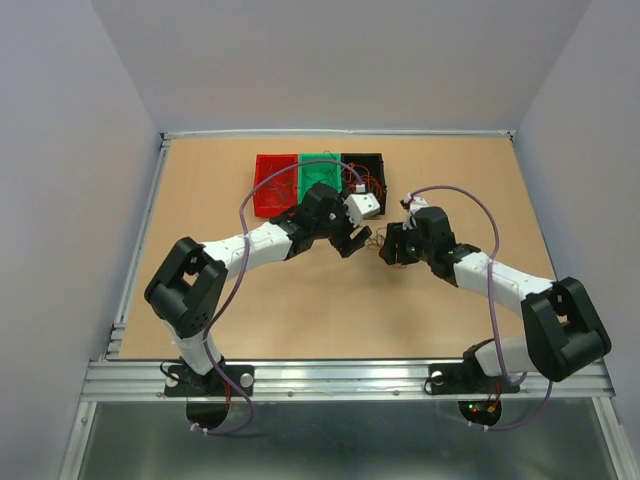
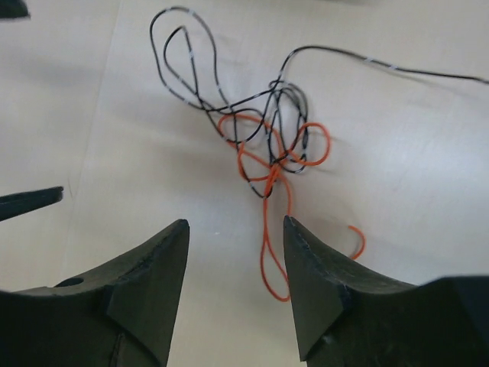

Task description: Untangle the cables

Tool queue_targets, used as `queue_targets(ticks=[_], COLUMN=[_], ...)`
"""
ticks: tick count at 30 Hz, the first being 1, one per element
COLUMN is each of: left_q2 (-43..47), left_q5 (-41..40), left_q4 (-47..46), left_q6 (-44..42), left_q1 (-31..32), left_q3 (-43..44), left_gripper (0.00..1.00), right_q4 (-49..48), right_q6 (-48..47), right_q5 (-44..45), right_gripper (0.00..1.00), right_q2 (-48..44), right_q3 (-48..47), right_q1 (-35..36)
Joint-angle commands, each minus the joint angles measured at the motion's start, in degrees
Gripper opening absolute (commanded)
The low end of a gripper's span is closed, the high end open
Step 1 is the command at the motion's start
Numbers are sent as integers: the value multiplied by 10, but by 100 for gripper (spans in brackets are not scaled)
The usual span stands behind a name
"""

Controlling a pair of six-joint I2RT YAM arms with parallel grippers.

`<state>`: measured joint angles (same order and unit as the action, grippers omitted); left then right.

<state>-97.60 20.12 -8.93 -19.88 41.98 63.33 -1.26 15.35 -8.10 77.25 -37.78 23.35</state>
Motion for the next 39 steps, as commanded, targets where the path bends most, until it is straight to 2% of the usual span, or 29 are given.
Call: queue_targets(ticks=[1,6,8,11,12,13,18,22,26,30,39], left_q2=[-10,-24,-30,-33,-33,-34,-33,-18,-10,-16,13], left_q5=[-27,-67,-87,-97,-99,-100,-92,-72,-68,-118,-77], left_q4=[-58,-72,-74,-79,-81,-81,-83,-101,-116,-119,-209], left_q6=[-26,-23,-21,-21,-23,-24,-34,-64,-96,-126,-194], left_q1=[14,14,14,14,14,14,14,14,18,34,36], left_q3=[2,5,7,7,7,7,4,-14,-26,-24,-106], left_gripper=[83,84,84,84,84,84,87,99,99,99,99], right_q4=[35,67,74,78,78,77,63,57,60,66,66], right_q6=[-9,-5,-9,-14,-16,-20,-40,-45,-38,-37,-41], right_q5=[34,69,70,72,71,66,48,39,50,58,53], right_gripper=[59,60,58,29,9,1,1,1,1,1,1], right_q2=[11,40,57,66,65,62,11,-62,-90,-95,-143], right_q3=[-26,-39,-50,-57,-58,-58,-37,-13,-1,-1,10], right_q1=[25,28,31,33,33,35,45,53,56,59,69])
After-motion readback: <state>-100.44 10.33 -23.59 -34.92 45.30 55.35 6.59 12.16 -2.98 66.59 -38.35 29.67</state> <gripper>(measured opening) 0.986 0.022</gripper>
